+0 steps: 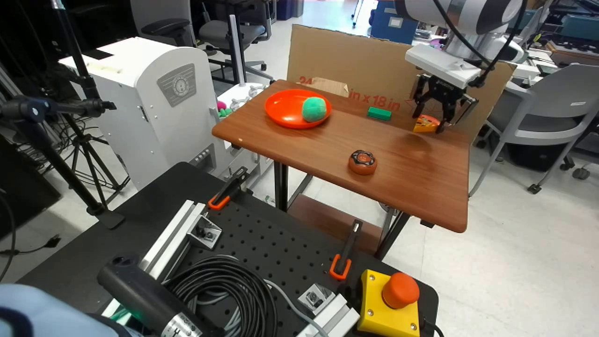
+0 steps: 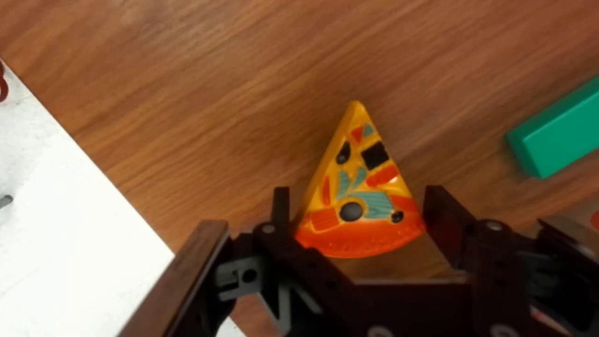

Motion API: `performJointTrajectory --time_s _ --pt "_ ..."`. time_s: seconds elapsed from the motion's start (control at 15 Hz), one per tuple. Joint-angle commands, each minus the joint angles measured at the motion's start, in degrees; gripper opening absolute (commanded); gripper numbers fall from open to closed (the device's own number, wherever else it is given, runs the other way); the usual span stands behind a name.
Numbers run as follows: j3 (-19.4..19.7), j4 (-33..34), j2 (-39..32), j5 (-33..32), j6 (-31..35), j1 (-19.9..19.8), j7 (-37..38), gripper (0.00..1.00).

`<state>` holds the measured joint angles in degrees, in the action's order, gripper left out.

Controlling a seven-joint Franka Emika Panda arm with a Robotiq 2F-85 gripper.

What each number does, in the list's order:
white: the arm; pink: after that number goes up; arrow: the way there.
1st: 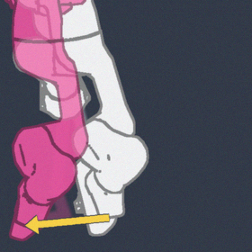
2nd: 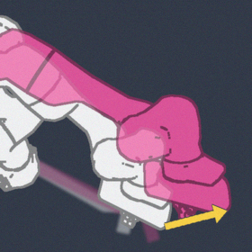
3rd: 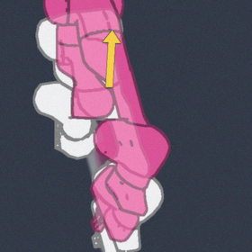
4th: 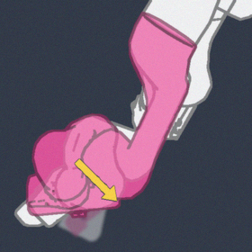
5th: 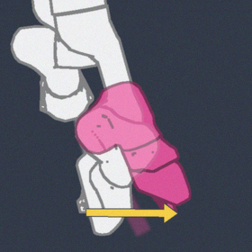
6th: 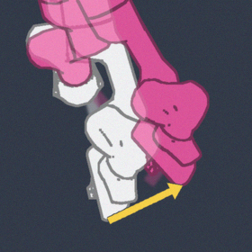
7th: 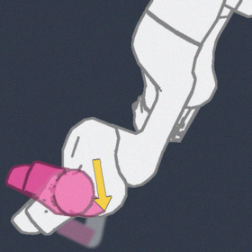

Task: Move the slice of pizza plush toy slightly to the left

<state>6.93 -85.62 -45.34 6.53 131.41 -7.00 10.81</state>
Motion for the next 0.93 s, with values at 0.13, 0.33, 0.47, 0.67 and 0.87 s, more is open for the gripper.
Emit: performJointTrajectory --time_s 0.13,0.33,0.47,0.67,0.87 --pt "-2.10 -17.64 9.96 -1.95 7.22 2.48 -5.65 0.46" --pt "-2.79 -20.69 10.26 -2.24 11.58 2.55 -8.51 0.46" --pt "-2.83 -20.44 9.70 -2.55 13.17 2.25 -9.81 0.46" --pt "-2.81 -20.04 8.88 -3.21 12.30 1.68 -11.56 0.46" --pt "-3.13 -21.10 8.68 -3.63 10.98 1.10 -13.69 0.46"
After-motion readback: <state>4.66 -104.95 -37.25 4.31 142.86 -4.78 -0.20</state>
